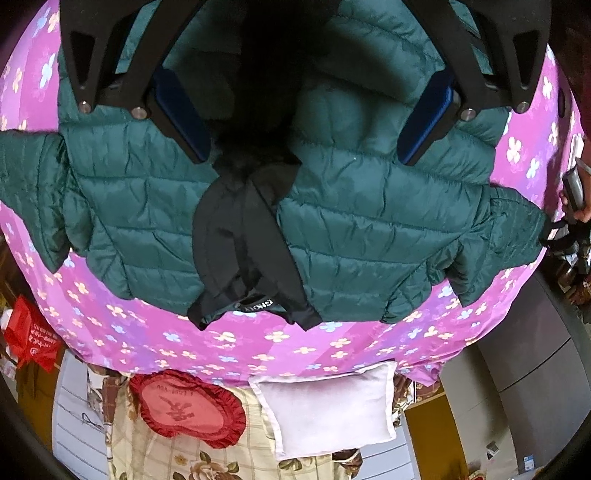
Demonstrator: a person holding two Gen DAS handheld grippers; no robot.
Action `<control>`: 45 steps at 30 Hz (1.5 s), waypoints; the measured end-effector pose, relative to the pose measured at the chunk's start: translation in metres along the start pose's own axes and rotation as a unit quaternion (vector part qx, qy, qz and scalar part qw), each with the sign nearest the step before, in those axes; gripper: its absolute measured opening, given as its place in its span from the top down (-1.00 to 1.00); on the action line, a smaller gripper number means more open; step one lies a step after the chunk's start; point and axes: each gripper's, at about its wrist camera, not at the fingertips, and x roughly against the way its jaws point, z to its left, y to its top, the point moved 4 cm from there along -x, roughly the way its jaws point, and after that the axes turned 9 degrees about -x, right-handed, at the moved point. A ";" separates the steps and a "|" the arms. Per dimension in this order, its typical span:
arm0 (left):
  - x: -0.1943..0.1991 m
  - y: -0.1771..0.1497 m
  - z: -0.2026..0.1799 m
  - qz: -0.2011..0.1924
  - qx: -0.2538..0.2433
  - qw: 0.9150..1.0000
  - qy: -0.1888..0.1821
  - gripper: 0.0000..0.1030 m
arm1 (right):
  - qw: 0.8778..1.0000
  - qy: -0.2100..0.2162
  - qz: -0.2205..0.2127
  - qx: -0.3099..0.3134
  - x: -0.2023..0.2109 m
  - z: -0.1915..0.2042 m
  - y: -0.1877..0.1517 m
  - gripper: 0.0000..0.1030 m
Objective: Fold large clothes
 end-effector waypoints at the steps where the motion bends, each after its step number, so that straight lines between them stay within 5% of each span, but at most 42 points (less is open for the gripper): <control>1: -0.004 -0.001 0.000 0.009 -0.001 1.000 -0.002 0.49 | 1.000 -0.001 0.001 0.000 -0.001 -0.001 0.000 -0.99; 6: -0.006 -0.005 -0.013 -0.002 -0.036 0.999 0.006 0.26 | 1.000 0.008 0.010 -0.010 -0.006 0.000 -0.002 -0.99; 10: -0.007 -0.009 -0.024 0.007 -0.076 0.997 0.028 0.27 | 1.000 0.007 0.010 -0.001 -0.006 0.005 -0.003 -0.99; 12: -0.005 -0.012 -0.028 0.011 -0.079 0.997 0.008 0.84 | 1.000 0.008 0.008 0.000 -0.005 0.005 -0.003 -0.99; 13: -0.003 -0.013 -0.030 0.018 -0.078 0.997 -0.008 0.98 | 1.000 0.007 0.007 0.000 -0.004 0.005 -0.002 -0.99; 17: 0.018 -0.020 -0.041 0.007 -0.081 0.996 -0.023 1.00 | 1.000 0.006 0.004 -0.008 -0.001 0.000 -0.001 -0.99; 21: 0.061 -0.029 -0.062 -0.045 -0.105 0.993 -0.038 1.00 | 1.000 0.003 0.004 -0.018 0.002 -0.010 -0.002 -0.99; 33: 0.198 -0.086 -0.159 -0.117 -0.224 0.958 -0.135 1.00 | 0.999 -0.008 -0.009 -0.039 0.022 -0.046 -0.002 -0.99; 45: 0.259 -0.188 -0.263 -0.091 -0.318 0.918 -0.219 1.00 | 0.997 -0.037 -0.006 -0.068 0.034 -0.102 -0.012 -0.99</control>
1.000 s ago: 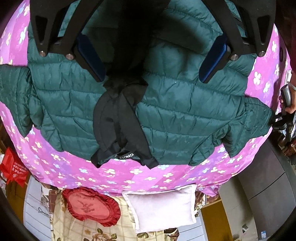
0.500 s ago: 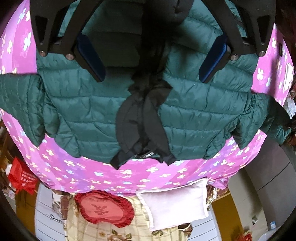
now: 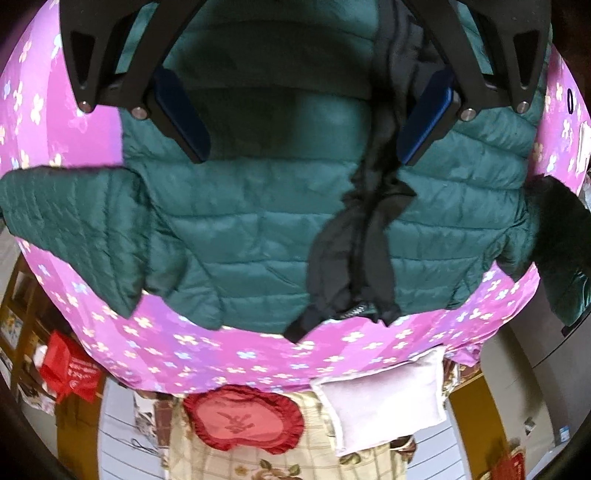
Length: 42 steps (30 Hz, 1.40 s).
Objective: Fold large clothes
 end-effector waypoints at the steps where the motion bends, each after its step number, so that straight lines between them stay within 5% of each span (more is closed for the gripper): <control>1: -0.002 -0.001 -0.014 0.000 -0.012 1.000 0.000 1.00 | 1.000 -0.002 -0.001 -0.002 0.002 -0.006 -0.001 -0.99; 9: -0.011 -0.012 -0.094 0.010 -0.066 0.997 -0.027 1.00 | 1.000 -0.016 -0.003 -0.004 0.005 -0.032 -0.004 -0.99; 25: -0.035 -0.029 -0.186 0.038 -0.114 0.987 -0.102 1.00 | 0.999 -0.033 0.001 -0.005 0.007 -0.059 -0.013 -0.99; 42: -0.092 -0.064 -0.215 0.096 -0.088 0.979 -0.159 1.00 | 1.000 -0.028 0.014 0.002 0.010 -0.074 -0.024 -0.99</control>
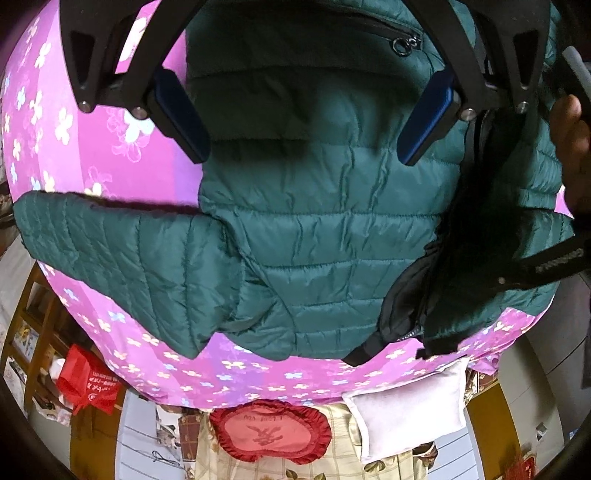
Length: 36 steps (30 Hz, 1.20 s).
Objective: Fold large clothes
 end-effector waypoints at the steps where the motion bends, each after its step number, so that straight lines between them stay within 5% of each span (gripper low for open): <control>1: -0.002 -0.001 0.000 0.002 0.004 1.000 -0.005 1.00 | 1.000 0.001 0.002 -0.002 -0.001 -0.001 0.000 -0.99; 6: 0.000 -0.003 0.000 0.019 0.008 0.999 -0.041 0.32 | 1.000 0.007 0.006 -0.012 0.000 -0.006 -0.003 -0.99; 8: 0.011 -0.002 0.003 0.017 0.017 0.998 -0.062 0.23 | 1.000 0.013 0.005 -0.016 0.002 -0.005 -0.003 -0.99; 12: 0.049 0.004 0.016 -0.004 0.003 0.998 -0.056 0.19 | 0.999 0.034 0.000 -0.018 0.008 0.005 0.002 -0.99; 17: 0.094 0.002 0.060 -0.026 0.000 1.000 -0.005 0.19 | 0.997 0.078 0.004 -0.017 0.004 0.037 0.015 -0.99; 23: 0.124 -0.015 0.134 -0.036 0.032 0.996 0.075 0.19 | 0.994 0.108 0.006 -0.012 -0.018 0.083 0.032 -0.99; 27: 0.131 -0.030 0.176 -0.028 0.077 0.993 0.086 0.19 | 0.992 0.124 0.018 -0.015 -0.039 0.109 0.043 -0.96; 30: 0.131 -0.041 0.198 -0.025 0.105 0.990 0.091 0.19 | 0.992 0.128 0.023 -0.007 -0.054 0.123 0.047 -0.64; 32: 0.132 -0.046 0.206 -0.027 0.111 0.989 0.096 0.19 | 0.993 0.115 0.029 0.009 -0.067 0.134 0.048 0.21; 35: 0.132 -0.049 0.211 -0.030 0.113 0.988 0.102 0.19 | 0.994 0.108 0.001 0.021 -0.058 0.135 0.051 0.65; 36: 0.131 -0.050 0.212 -0.030 0.113 0.988 0.103 0.19 | 0.994 0.109 -0.012 0.023 -0.050 0.132 0.054 0.65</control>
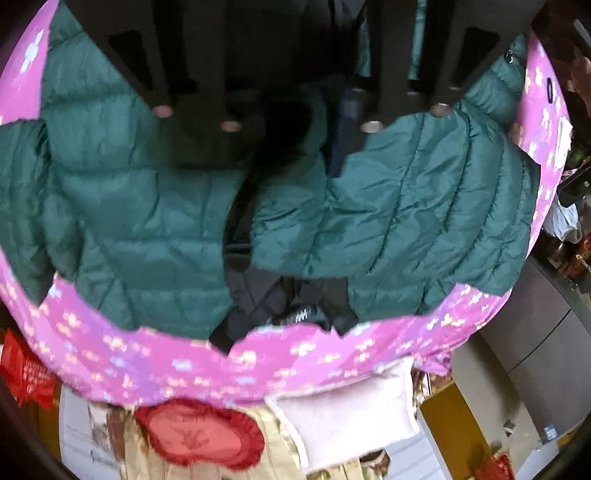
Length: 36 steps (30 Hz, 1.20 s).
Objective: Fold large clothes
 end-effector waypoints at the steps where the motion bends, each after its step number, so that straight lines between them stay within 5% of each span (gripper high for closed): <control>1: -0.002 0.000 0.000 0.001 0.000 1.000 0.001 0.19 | 1.000 -0.004 -0.015 0.004 0.008 -0.002 0.003 0.66; 12: -0.027 0.000 -0.029 0.016 -0.014 1.000 -0.009 0.19 | 0.986 -0.137 -0.100 -0.007 0.047 -0.077 0.049 0.67; 20: -0.041 0.004 -0.049 0.019 -0.030 0.999 0.002 0.19 | 0.983 -0.168 -0.069 -0.035 0.000 -0.119 0.053 0.67; 24: -0.043 0.008 -0.062 0.010 -0.045 0.999 0.007 0.19 | 0.985 -0.160 -0.050 -0.043 0.004 -0.126 0.046 0.17; 26: -0.045 0.012 -0.068 0.005 -0.055 0.998 0.013 0.19 | 0.985 -0.152 -0.062 -0.046 0.023 -0.124 0.043 -0.25; 30: -0.054 0.020 -0.083 -0.005 -0.069 0.997 0.019 0.19 | 0.993 -0.095 -0.071 -0.026 0.056 -0.104 0.041 -0.34; 36: -0.080 0.021 -0.091 0.009 -0.050 0.998 0.023 0.19 | 0.999 -0.037 -0.033 -0.004 0.035 -0.069 0.038 -0.44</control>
